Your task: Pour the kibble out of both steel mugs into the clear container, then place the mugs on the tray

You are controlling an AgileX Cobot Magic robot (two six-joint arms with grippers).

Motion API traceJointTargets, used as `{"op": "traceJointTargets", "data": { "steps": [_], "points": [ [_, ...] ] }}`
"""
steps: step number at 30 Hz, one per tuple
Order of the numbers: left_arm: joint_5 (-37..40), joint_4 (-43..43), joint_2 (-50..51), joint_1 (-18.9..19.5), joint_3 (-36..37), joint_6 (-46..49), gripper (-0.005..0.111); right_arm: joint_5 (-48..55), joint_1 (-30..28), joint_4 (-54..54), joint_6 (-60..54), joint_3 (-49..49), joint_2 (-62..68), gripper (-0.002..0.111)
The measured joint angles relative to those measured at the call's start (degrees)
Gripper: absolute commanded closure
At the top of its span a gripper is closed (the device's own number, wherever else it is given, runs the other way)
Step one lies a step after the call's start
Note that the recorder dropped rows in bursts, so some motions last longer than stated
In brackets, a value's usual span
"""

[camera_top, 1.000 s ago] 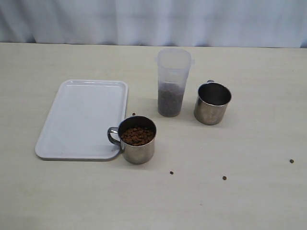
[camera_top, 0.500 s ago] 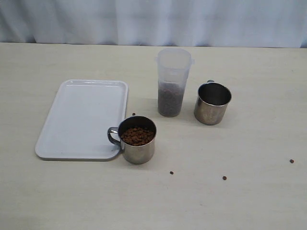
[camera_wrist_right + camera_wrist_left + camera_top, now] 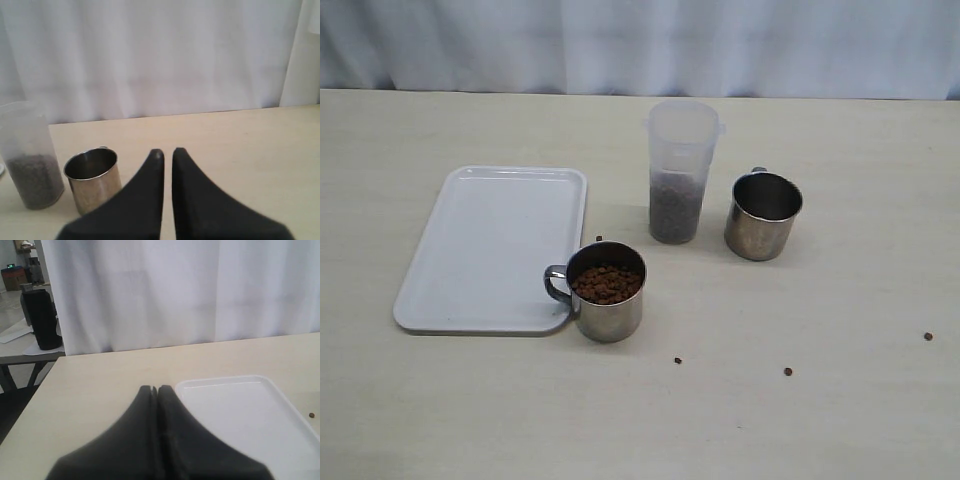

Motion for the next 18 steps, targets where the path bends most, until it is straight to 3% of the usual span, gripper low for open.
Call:
{"op": "traceJointTargets", "data": {
  "steps": [10, 18],
  "points": [
    [0.0, 0.0, 0.0, 0.0, 0.0, 0.0, 0.107, 4.82, 1.55, -1.92, -0.72, 0.0, 0.0, 0.104],
    [0.0, 0.0, 0.0, 0.0, 0.0, 0.0, 0.107, 3.94, -0.49, -2.79, -0.59, 0.0, 0.0, 0.104]
  ]
}}
